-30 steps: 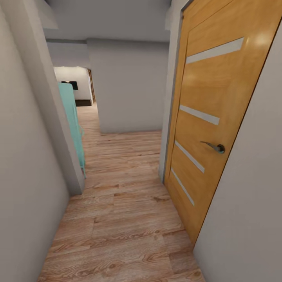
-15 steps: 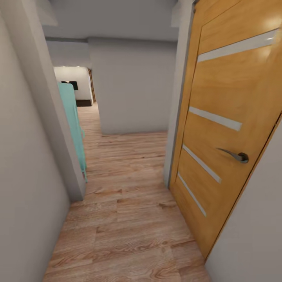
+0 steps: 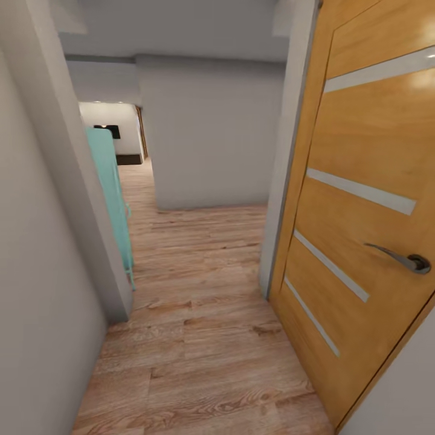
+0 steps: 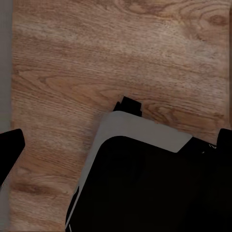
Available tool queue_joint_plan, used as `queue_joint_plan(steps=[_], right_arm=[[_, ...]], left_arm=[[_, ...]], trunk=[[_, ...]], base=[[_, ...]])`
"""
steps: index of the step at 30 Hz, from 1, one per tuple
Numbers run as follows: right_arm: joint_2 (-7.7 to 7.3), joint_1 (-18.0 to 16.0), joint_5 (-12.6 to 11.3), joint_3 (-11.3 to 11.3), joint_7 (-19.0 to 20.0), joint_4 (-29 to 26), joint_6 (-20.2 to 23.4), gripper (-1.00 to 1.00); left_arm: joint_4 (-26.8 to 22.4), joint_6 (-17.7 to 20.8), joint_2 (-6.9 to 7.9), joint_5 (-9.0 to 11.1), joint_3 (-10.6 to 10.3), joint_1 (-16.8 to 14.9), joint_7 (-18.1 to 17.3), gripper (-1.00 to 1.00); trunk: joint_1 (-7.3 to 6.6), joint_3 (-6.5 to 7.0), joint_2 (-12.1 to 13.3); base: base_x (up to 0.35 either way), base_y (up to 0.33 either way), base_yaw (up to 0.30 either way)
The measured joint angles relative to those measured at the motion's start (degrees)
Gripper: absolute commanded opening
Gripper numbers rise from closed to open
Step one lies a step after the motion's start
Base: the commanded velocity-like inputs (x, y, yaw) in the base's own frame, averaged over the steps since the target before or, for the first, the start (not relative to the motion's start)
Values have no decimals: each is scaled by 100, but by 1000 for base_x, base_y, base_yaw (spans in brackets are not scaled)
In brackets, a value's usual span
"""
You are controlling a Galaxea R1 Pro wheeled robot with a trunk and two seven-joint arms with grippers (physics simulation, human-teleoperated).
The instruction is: Move the two storage containers from the living room to the garage. In the garage, place one container on the floor and stack the other container on top of it (either order is fine).
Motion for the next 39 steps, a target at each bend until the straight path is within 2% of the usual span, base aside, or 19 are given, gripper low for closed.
queue_joint_plan(steps=[11, 28, 39], right_arm=[[8, 0, -13, -3, -1, 1, 0, 100], [11, 0, -9, -6, -2, 1, 0, 100], [0, -5, -9, -9, -2, 0, 0, 100]], left_arm=[[-5, 1, 0, 0, 0, 0, -1, 100], [-6, 1, -8, 0, 0, 1, -1, 100], [-8, 0, -9, -3, 0, 0, -1, 100]], trunk=[[0, -2, 0], [0, -105, 0], [0, -113, 0]], base=[[334, 15, 16], [339, 0, 183], [339, 0, 7]])
